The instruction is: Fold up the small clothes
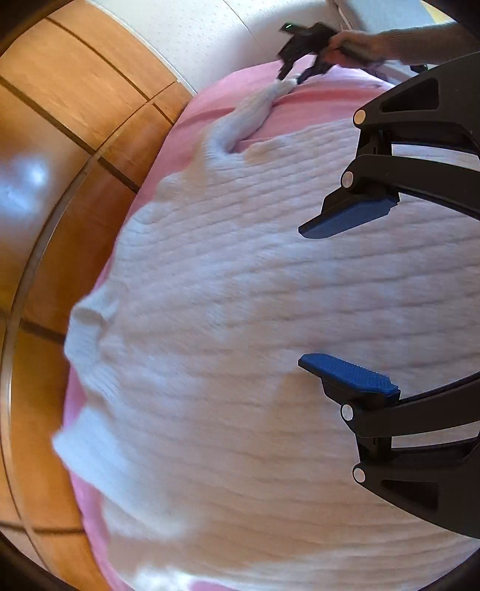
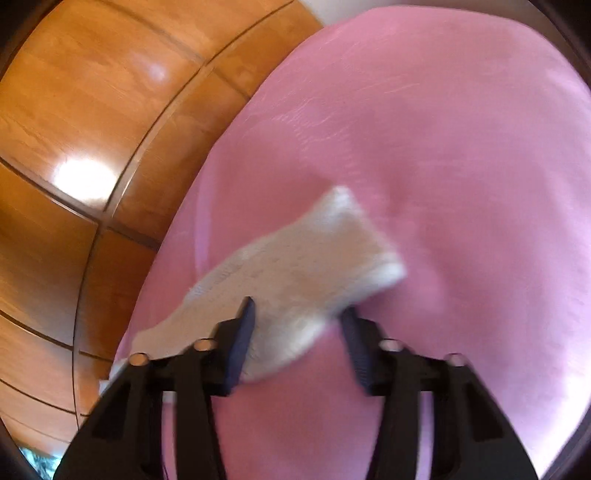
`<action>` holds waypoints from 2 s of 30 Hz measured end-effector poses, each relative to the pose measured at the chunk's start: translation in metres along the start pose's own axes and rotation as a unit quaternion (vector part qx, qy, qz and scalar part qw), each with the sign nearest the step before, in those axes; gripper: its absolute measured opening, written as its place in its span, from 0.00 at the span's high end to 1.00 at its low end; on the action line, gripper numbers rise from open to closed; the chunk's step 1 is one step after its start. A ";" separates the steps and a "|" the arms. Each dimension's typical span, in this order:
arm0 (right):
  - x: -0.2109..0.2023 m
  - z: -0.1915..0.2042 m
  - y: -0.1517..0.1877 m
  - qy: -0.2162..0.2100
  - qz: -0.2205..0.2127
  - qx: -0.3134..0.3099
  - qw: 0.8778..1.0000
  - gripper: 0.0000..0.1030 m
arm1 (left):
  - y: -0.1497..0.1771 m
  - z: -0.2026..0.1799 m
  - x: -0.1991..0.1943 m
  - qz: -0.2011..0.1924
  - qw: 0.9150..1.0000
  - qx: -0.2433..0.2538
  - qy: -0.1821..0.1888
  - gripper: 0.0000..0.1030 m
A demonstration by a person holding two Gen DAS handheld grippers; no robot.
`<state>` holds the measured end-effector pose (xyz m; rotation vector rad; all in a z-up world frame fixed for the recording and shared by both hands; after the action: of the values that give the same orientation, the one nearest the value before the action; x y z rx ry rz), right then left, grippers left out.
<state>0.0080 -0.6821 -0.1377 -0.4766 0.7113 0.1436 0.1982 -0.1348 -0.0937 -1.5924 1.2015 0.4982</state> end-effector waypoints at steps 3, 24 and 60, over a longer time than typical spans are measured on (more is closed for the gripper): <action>0.007 0.028 -0.006 0.050 0.002 -0.051 0.997 0.94 | 0.023 0.006 -0.010 0.008 1.000 -0.006 -0.006 0.38; -0.033 0.149 0.027 0.141 -0.021 -0.224 0.964 0.94 | 0.077 0.032 -0.060 0.001 0.999 -0.003 -0.036 0.38; -0.007 0.346 0.226 -0.135 0.103 -0.352 0.921 0.42 | -0.030 0.176 -0.063 -0.056 0.980 -0.184 0.050 0.59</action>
<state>0.1431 -0.3207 0.0097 -1.0470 0.4182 0.6671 0.2412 0.0498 -0.0959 -2.0099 1.1303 0.5978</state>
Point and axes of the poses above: each gripper's, at about its wrist camera, not at the fingertips, and x roughly the way its jaws point, z to its left, y to its underside, the point moved 1 cm from there along x, roughly the way its jaws point
